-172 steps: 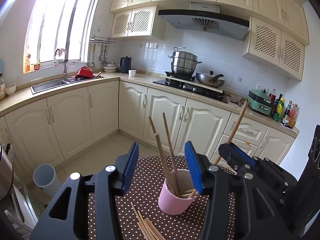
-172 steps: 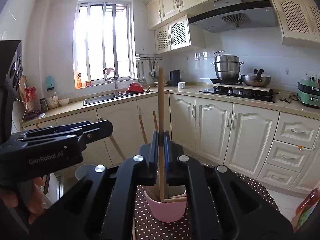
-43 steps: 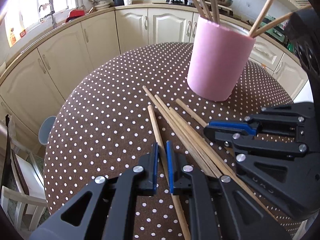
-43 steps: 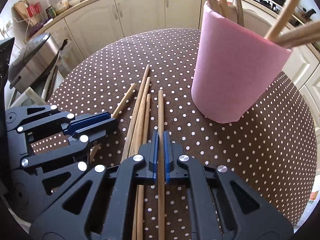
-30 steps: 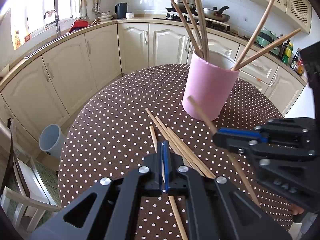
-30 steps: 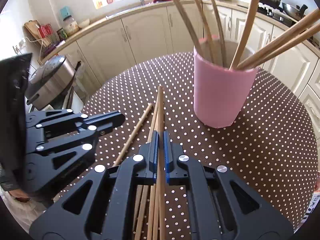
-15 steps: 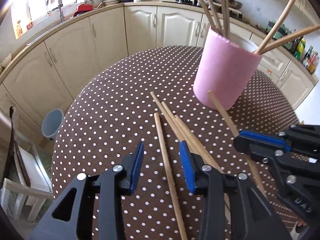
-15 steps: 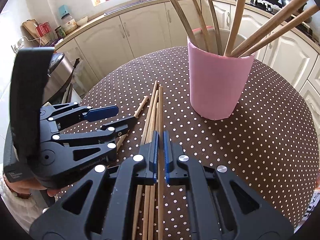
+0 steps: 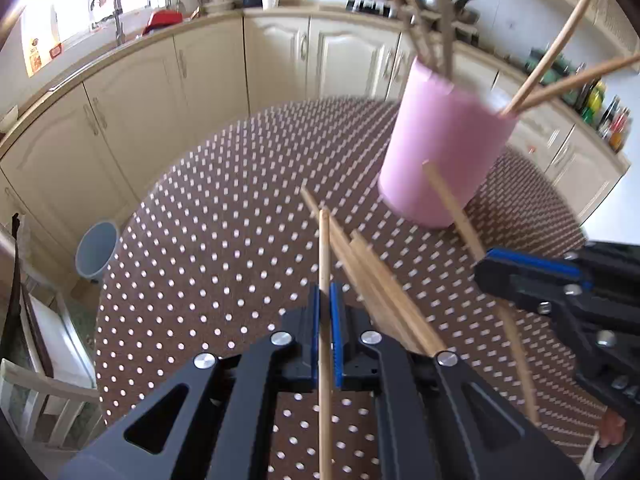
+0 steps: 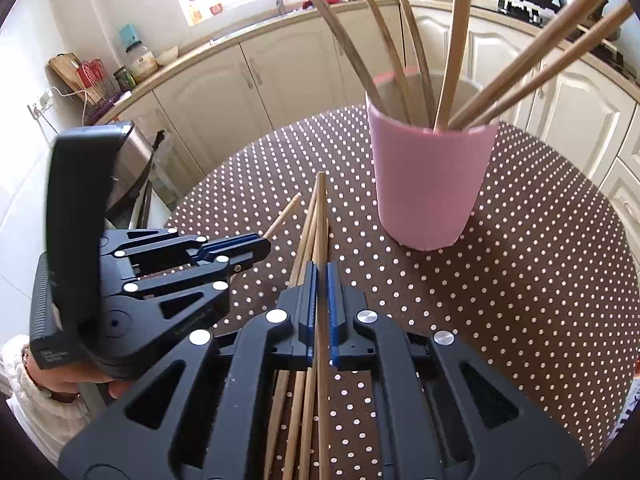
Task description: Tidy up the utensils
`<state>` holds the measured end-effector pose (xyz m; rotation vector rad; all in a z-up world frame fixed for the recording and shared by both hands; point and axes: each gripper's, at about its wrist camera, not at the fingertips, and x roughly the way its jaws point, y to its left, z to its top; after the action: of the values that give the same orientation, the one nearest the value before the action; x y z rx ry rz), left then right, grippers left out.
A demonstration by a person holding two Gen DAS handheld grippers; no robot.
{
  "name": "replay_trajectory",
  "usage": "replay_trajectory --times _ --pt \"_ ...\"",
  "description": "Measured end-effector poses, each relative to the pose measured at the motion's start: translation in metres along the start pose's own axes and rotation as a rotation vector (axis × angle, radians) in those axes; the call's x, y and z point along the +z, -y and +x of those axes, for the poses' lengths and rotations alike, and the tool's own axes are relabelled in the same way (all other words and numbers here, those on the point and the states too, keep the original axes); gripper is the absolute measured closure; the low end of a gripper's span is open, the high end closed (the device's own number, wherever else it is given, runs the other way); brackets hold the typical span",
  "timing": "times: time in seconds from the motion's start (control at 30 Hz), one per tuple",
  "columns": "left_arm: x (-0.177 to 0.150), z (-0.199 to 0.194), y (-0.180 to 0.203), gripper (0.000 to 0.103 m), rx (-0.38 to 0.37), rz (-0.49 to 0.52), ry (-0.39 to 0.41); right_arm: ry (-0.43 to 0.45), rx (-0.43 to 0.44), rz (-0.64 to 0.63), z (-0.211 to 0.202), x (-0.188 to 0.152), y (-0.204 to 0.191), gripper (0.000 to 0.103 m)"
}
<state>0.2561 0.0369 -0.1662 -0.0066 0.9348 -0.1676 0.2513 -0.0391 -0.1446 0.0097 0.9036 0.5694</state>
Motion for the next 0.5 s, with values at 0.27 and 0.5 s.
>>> replay_trajectory --times 0.27,0.5 --pt "0.011 -0.077 0.01 0.097 -0.07 0.013 0.208 0.136 0.011 -0.028 -0.053 0.004 -0.008 0.097" --pt "0.015 -0.128 0.026 0.097 -0.112 0.015 0.379 0.321 -0.017 -0.053 -0.105 0.01 -0.023 0.097"
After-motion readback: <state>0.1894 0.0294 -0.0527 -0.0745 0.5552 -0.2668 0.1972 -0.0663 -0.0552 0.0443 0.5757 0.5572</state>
